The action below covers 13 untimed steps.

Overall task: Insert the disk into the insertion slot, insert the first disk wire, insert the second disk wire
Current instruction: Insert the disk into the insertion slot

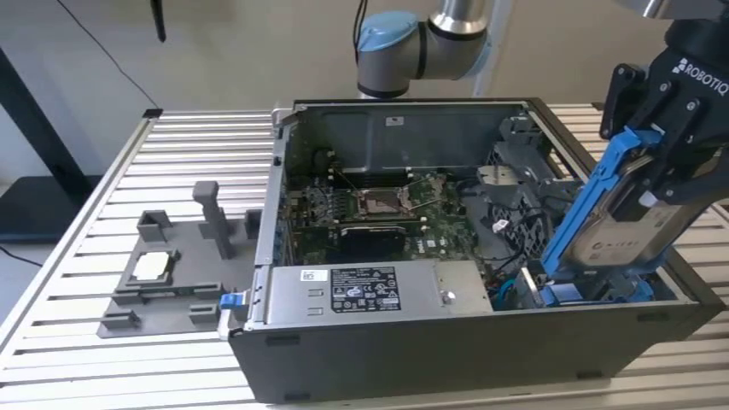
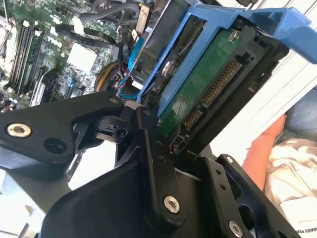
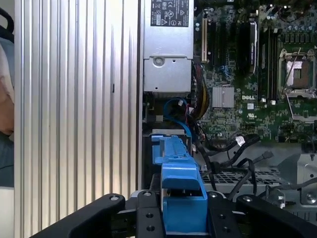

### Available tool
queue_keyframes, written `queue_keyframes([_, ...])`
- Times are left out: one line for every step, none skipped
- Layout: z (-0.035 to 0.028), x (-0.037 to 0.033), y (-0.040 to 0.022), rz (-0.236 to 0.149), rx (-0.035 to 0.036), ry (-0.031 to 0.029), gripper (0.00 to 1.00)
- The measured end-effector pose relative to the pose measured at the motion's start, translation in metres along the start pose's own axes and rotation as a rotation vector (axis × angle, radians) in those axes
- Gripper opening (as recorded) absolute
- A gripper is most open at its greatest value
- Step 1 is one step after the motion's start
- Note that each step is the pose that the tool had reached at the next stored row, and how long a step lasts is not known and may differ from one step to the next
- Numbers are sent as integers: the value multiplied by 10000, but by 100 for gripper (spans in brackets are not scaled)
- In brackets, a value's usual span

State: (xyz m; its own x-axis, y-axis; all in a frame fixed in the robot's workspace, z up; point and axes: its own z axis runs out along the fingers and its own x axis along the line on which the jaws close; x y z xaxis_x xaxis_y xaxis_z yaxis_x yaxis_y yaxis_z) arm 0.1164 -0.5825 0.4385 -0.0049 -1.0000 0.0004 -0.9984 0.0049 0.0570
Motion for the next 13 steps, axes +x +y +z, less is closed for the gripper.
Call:
queue_keyframes([15, -5, -1, 0, 0, 0, 33])
queue_keyframes([30, -12, -2, 0, 0, -3, 33])
queue_keyframes([42, -18, -2, 0, 0, -2, 33])
queue_keyframes([54, -25, -3, 0, 0, 0, 33])
queue_keyframes([65, -32, -4, 0, 0, 0, 33])
queue_keyframes([75, -38, -4, 0, 0, 0, 33])
queue_keyframes([82, -42, -4, 1, 0, -1, 33])
queue_keyframes([89, -44, -5, -1, 0, -2, 33])
queue_keyframes([97, -46, -5, -4, 0, -2, 33])
queue_keyframes([105, -49, -6, -11, 2, 0, 33])
queue_keyframes([114, -50, -6, -20, 4, 0, 33])
queue_keyframes([123, -52, -7, -28, 6, 1, 33])
queue_keyframes([132, -55, -7, -36, 8, 2, 33])
